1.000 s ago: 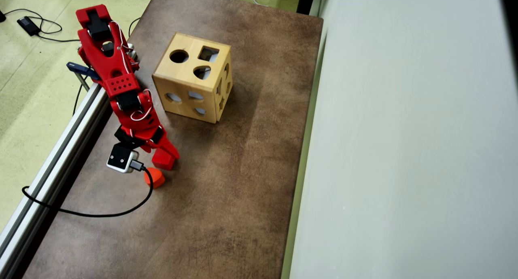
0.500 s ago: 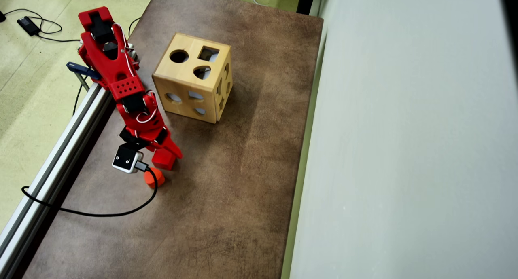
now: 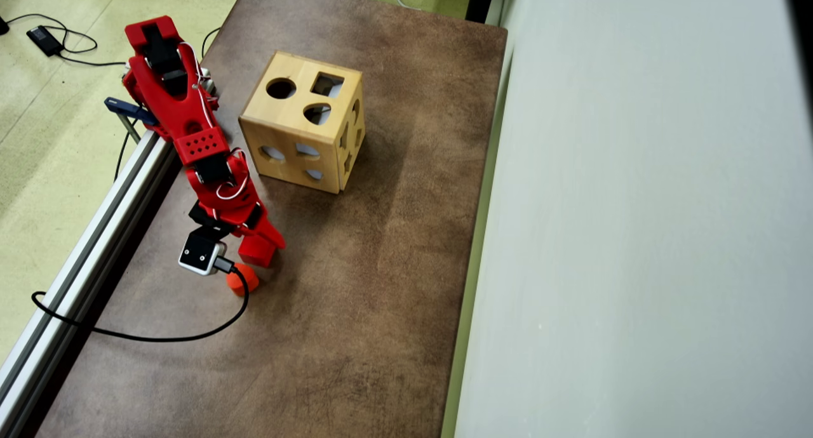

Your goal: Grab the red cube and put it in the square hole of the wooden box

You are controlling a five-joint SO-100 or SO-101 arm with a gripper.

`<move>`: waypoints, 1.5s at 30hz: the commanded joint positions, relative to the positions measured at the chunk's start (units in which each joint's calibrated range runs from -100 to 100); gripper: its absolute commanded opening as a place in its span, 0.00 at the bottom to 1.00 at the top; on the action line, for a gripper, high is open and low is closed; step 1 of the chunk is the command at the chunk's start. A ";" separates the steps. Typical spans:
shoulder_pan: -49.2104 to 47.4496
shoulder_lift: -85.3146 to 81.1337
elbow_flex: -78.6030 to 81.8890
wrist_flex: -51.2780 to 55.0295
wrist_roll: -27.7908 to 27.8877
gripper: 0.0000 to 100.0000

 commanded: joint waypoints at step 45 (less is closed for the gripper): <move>-0.65 4.00 -7.87 -0.88 -0.24 0.37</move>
